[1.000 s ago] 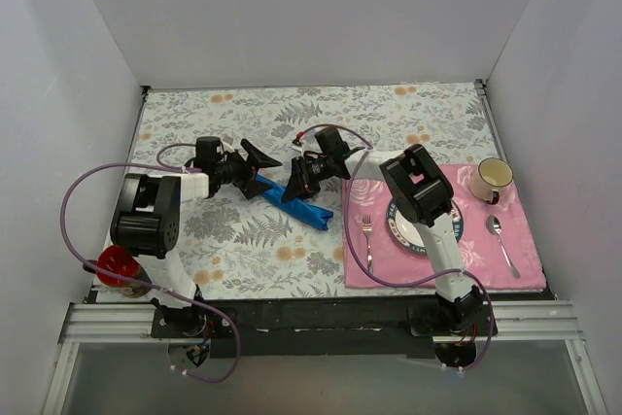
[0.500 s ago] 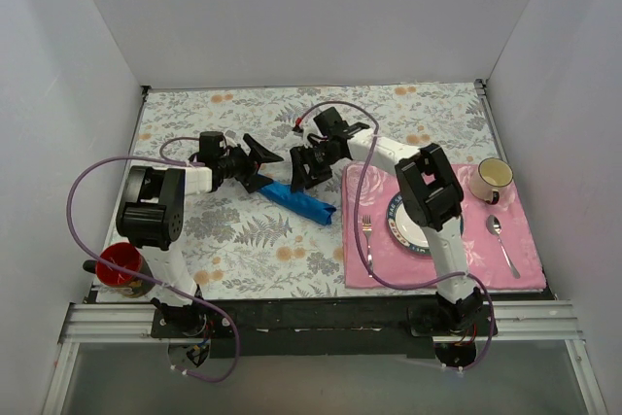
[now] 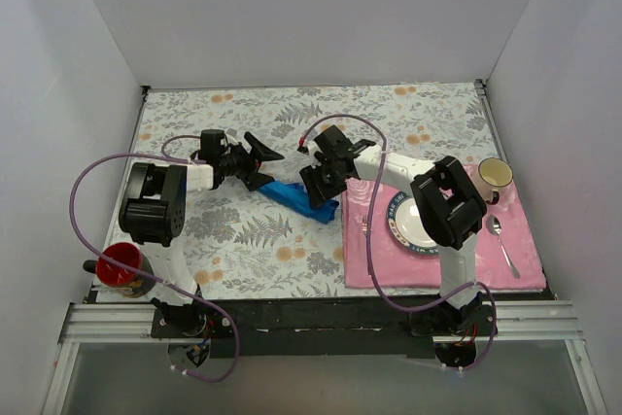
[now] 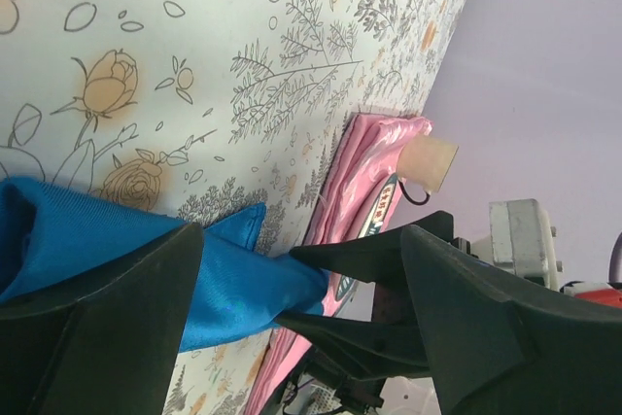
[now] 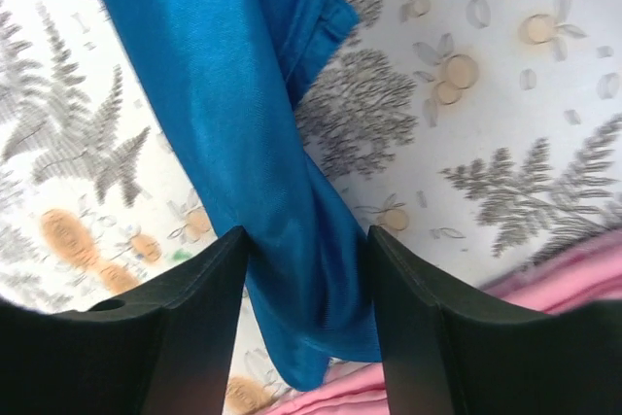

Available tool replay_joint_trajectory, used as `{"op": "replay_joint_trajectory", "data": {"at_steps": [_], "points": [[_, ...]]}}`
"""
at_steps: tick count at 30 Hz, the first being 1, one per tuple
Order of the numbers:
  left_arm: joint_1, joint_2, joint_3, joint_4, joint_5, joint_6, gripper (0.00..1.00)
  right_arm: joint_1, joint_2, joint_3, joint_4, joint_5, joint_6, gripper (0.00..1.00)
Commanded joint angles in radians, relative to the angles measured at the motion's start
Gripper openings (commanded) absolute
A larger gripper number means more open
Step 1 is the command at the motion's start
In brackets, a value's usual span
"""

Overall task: Fold the napkin, place the utensils inside, and roll it up
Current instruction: Roll the napkin with the utensil

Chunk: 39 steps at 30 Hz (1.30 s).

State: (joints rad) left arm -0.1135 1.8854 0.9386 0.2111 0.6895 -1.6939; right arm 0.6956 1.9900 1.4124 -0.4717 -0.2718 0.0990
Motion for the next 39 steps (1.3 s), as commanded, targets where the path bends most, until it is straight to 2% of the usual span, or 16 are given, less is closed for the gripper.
{"op": "replay_joint_trajectory", "data": {"at_steps": [1, 2, 3, 4, 9, 12, 13, 16, 18, 22, 25, 33, 39], "points": [[0.002, 0.037, 0.017, -0.065, -0.062, 0.053, 0.83, 0.021, 0.015, 0.005, 0.03, 0.248, -0.071, 0.56], [0.002, 0.038, 0.022, -0.07, -0.067, 0.059, 0.83, 0.025, 0.02, 0.01, 0.028, 0.265, -0.082, 0.54], [0.002, 0.038, 0.025, -0.075, -0.068, 0.063, 0.83, 0.033, 0.026, 0.014, 0.03, 0.349, -0.088, 0.53], [0.002, 0.046, 0.031, -0.081, -0.068, 0.065, 0.83, 0.035, 0.033, 0.016, 0.031, 0.368, -0.096, 0.48], [0.002, 0.064, 0.04, -0.087, -0.073, 0.073, 0.83, 0.042, 0.035, 0.031, 0.033, 0.39, -0.096, 0.45], [0.002, 0.066, 0.045, -0.09, -0.079, 0.077, 0.83, 0.08, -0.019, 0.033, 0.044, 0.445, -0.136, 0.55], [0.002, 0.064, 0.046, -0.093, -0.081, 0.077, 0.84, 0.097, -0.049, 0.033, 0.056, 0.469, -0.151, 0.65], [0.002, 0.064, 0.049, -0.093, -0.076, 0.076, 0.83, 0.166, -0.094, 0.004, 0.134, 0.519, -0.281, 0.78], [0.002, 0.066, 0.054, -0.095, -0.077, 0.076, 0.83, 0.206, -0.097, -0.012, 0.169, 0.531, -0.365, 0.81], [0.002, 0.069, 0.063, -0.111, -0.073, 0.082, 0.83, 0.235, -0.062, 0.01, 0.199, 0.513, -0.409, 0.85], [0.002, 0.072, 0.068, -0.118, -0.071, 0.083, 0.83, 0.239, -0.025, 0.023, 0.24, 0.476, -0.424, 0.85], [0.002, 0.069, 0.088, -0.148, -0.064, 0.105, 0.83, 0.236, 0.075, 0.063, 0.277, 0.494, -0.486, 0.83], [0.003, 0.064, 0.106, -0.174, -0.058, 0.117, 0.84, 0.188, 0.098, 0.043, 0.286, 0.447, -0.449, 0.73]]}}
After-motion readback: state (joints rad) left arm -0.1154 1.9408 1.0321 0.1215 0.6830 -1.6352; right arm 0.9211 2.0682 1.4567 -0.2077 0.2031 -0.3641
